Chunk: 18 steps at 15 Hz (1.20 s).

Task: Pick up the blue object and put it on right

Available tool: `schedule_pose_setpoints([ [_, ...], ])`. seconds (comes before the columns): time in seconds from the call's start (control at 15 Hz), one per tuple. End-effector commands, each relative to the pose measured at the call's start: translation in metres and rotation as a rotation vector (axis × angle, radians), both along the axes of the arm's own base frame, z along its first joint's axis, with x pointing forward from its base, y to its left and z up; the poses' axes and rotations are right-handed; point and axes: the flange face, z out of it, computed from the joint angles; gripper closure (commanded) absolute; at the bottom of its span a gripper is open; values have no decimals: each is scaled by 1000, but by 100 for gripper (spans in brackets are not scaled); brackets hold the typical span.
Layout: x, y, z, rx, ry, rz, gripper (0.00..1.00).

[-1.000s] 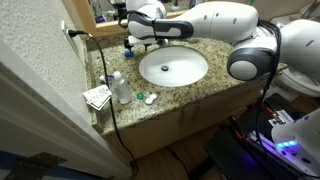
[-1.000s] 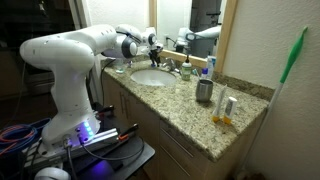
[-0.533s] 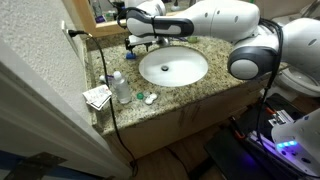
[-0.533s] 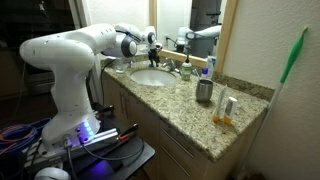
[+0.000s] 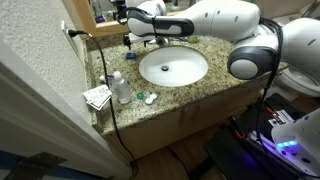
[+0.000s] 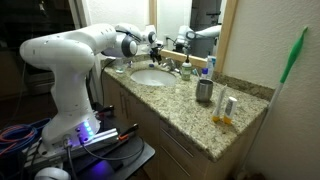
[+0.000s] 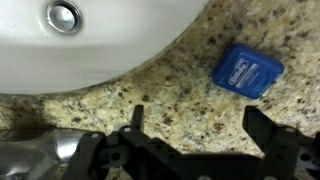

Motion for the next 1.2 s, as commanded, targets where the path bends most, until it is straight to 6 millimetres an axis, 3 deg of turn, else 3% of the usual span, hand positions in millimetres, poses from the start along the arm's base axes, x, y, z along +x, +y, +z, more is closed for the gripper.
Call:
schedule_pose_setpoints([
  [0.0, 1, 1, 13, -6, -7, 183, 0],
  [0.27, 3, 1, 19, -47, -22, 401, 0],
  [0.53, 3, 4, 14, -50, -38, 351, 0],
  [0.73, 4, 9, 10, -13, -66, 541, 0],
  [0.87, 4, 11, 18, -8, -79, 654, 0],
  [1.13, -5, 12, 14, 4, 11, 858, 0],
])
